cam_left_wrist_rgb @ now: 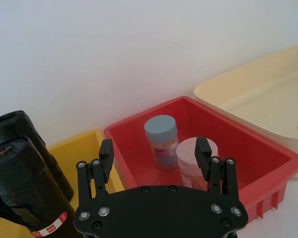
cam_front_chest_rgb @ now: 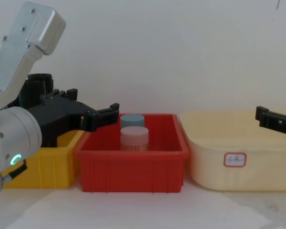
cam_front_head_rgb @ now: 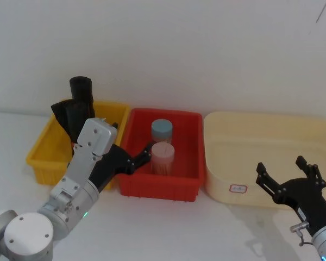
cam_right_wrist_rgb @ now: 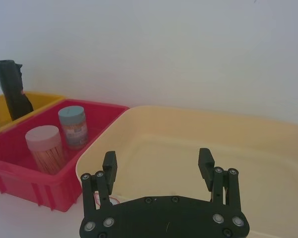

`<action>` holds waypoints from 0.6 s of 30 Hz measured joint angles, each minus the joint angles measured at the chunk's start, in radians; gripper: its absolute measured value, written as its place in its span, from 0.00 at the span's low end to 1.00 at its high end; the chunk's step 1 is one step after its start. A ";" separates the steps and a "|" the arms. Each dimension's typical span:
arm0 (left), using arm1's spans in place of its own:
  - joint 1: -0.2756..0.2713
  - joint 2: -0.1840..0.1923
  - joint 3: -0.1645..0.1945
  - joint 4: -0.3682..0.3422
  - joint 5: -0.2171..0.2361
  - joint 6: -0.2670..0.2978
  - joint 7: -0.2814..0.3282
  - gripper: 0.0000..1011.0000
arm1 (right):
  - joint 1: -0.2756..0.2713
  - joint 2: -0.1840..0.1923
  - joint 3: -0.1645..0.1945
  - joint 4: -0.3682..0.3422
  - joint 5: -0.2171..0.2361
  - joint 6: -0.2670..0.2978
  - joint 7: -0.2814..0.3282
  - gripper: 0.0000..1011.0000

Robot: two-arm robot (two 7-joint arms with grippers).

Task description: Pick up the garbage bag with the one hand and transfer it to the other hand.

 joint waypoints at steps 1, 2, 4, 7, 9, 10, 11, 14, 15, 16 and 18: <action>0.000 0.000 0.000 0.000 0.000 0.000 0.000 0.99 | 0.000 0.000 0.000 0.000 0.000 0.000 0.000 0.99; 0.000 0.000 0.000 0.000 0.000 0.000 0.000 0.99 | 0.000 0.000 0.000 0.000 0.000 0.000 0.000 0.99; 0.000 0.000 0.000 0.000 0.000 0.000 0.000 0.99 | 0.000 0.000 0.000 0.000 0.000 0.000 0.000 0.99; 0.000 0.000 0.000 0.000 0.000 0.000 0.000 0.99 | 0.000 0.000 0.000 0.000 0.000 0.000 0.000 0.99; 0.000 0.000 0.000 0.000 0.000 0.000 0.000 0.99 | 0.000 0.000 0.000 0.000 0.000 0.000 0.000 0.99; 0.000 0.000 0.000 0.000 0.000 0.000 0.000 0.99 | 0.000 0.000 0.000 0.000 0.000 0.000 0.000 0.99; 0.000 0.000 0.000 0.000 0.000 0.000 0.000 0.99 | 0.000 0.000 0.000 0.000 0.000 0.000 0.000 0.99; 0.000 0.000 0.000 0.000 0.000 0.000 0.000 0.99 | 0.000 0.000 0.000 0.000 0.000 0.000 0.000 0.99; 0.000 0.000 0.000 0.000 0.000 0.000 0.000 0.99 | 0.000 0.000 0.000 0.000 0.000 0.000 0.000 0.99; 0.000 0.000 0.000 0.000 0.000 0.000 0.000 0.99 | 0.000 0.000 0.000 0.000 0.000 0.000 0.000 0.99; 0.000 0.000 0.000 0.000 0.000 0.000 0.000 0.99 | 0.000 0.000 0.000 0.000 0.000 0.000 0.000 0.99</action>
